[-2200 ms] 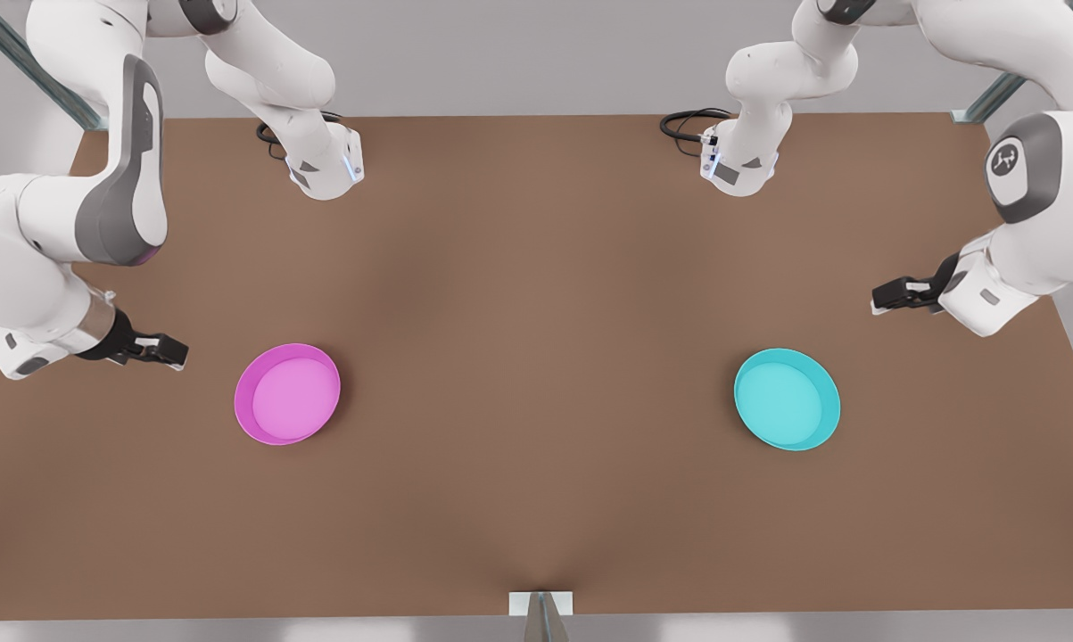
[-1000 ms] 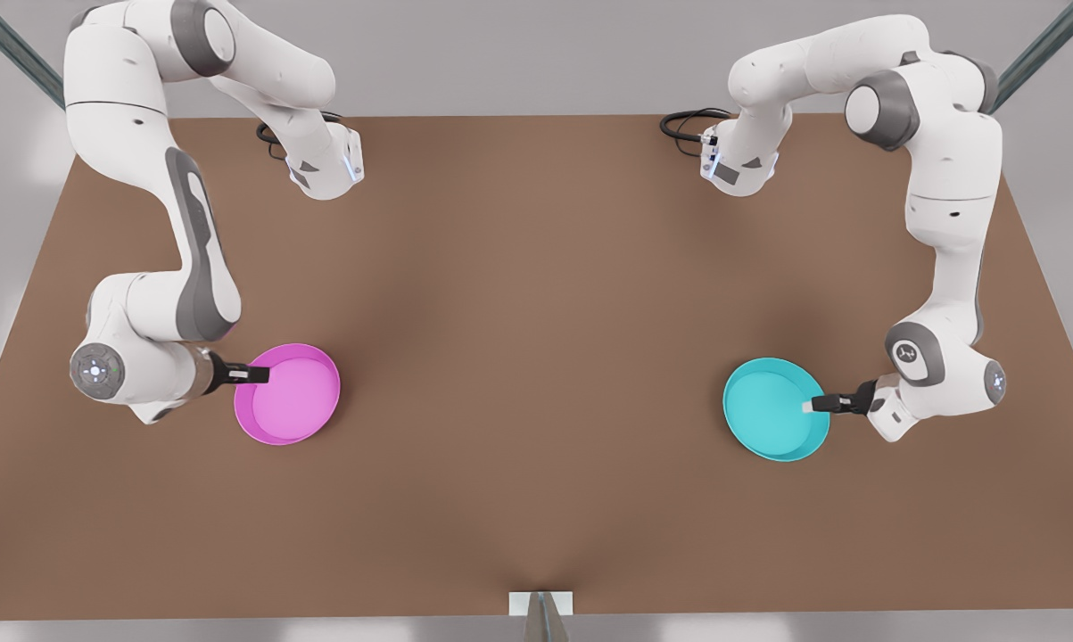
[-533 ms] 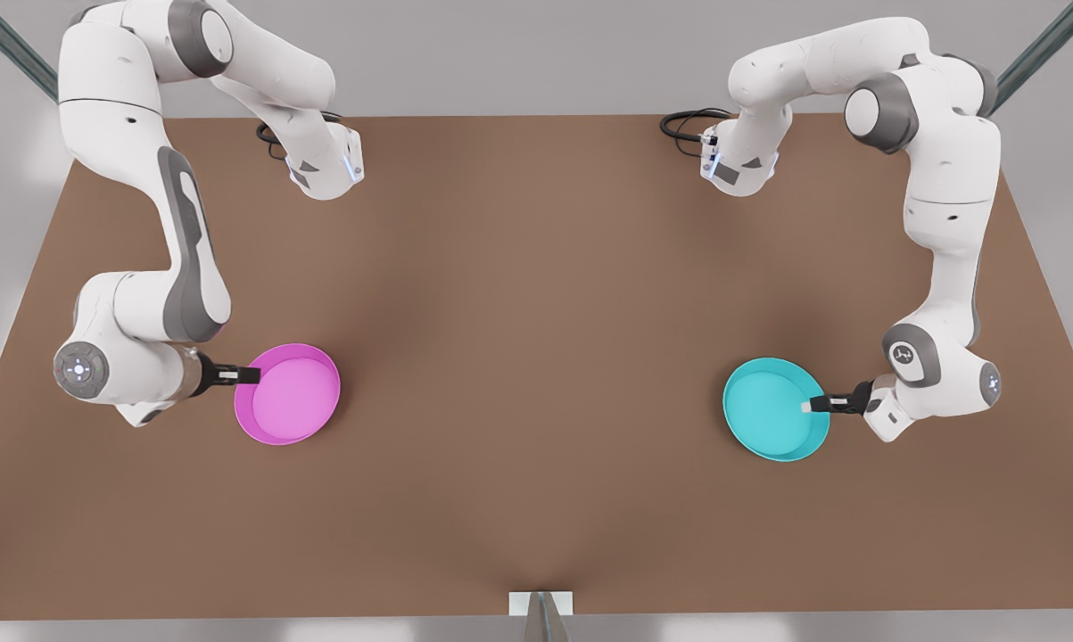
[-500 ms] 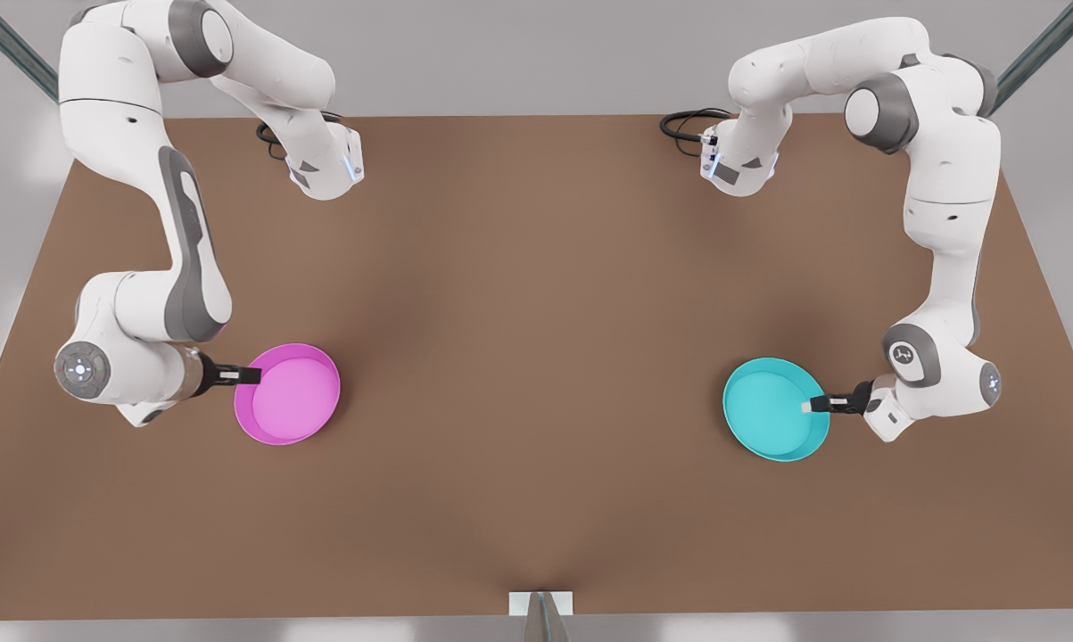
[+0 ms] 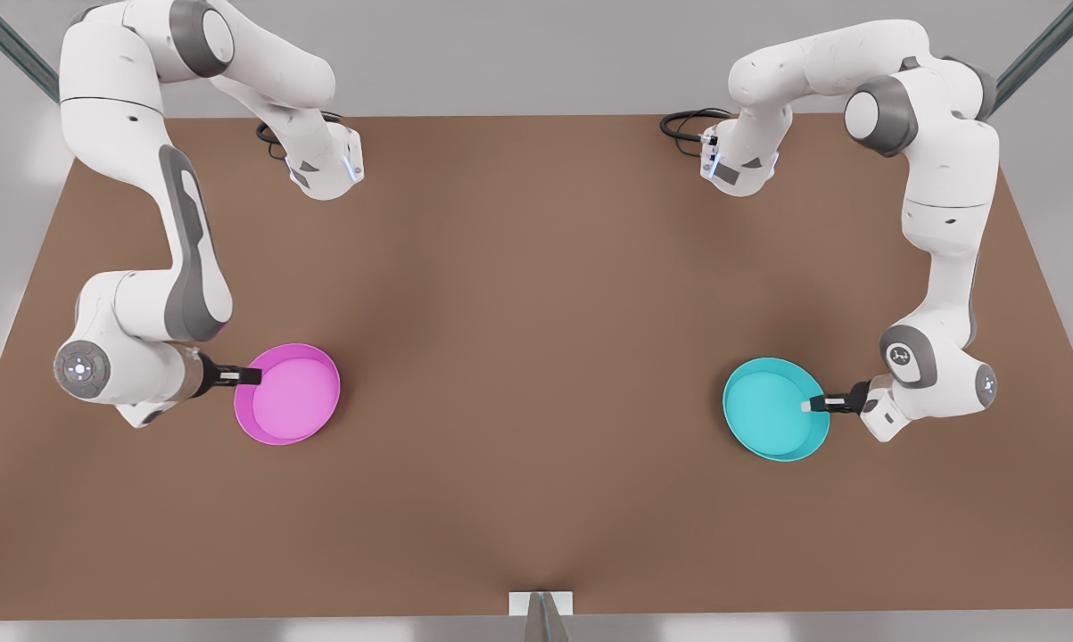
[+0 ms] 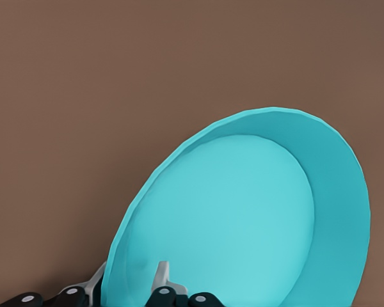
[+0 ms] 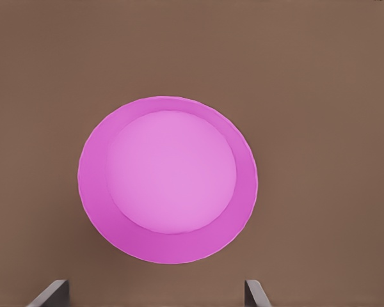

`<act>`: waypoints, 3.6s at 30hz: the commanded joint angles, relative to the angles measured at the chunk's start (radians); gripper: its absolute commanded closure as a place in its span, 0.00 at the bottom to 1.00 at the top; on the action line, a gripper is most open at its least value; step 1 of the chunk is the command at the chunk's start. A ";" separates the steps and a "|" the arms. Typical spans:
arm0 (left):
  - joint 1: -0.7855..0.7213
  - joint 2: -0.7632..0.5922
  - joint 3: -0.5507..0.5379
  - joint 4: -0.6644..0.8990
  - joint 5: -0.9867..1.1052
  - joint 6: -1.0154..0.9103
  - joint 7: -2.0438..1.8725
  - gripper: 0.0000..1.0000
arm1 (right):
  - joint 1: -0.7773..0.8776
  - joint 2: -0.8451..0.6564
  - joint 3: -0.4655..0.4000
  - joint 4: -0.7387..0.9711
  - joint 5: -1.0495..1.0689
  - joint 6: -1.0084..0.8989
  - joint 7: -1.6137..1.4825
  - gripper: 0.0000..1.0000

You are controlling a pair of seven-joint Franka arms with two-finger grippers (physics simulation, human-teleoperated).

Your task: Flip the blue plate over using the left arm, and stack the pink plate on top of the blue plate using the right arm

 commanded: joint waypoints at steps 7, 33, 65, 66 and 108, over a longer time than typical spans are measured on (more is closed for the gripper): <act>0.000 0.000 0.000 0.000 0.000 -0.002 0.000 0.58 | 0.008 0.000 0.001 0.002 0.002 0.000 0.009 0.00; 0.000 0.000 0.000 0.000 -0.001 -0.006 -0.003 0.71 | 0.036 0.015 0.004 0.140 0.009 -0.061 0.018 0.00; 0.000 -0.012 0.003 0.069 0.002 -0.133 -0.018 0.79 | -0.297 0.140 0.054 -0.139 0.038 0.256 -0.047 0.00; -0.002 -0.012 0.005 0.106 0.003 -0.176 -0.025 0.79 | -0.297 0.120 0.054 -0.172 0.038 0.256 -0.048 0.00; -1.052 0.080 0.012 0.387 1.692 -1.256 -1.175 0.79 | -0.341 0.150 0.116 -0.396 0.127 0.580 -0.169 0.00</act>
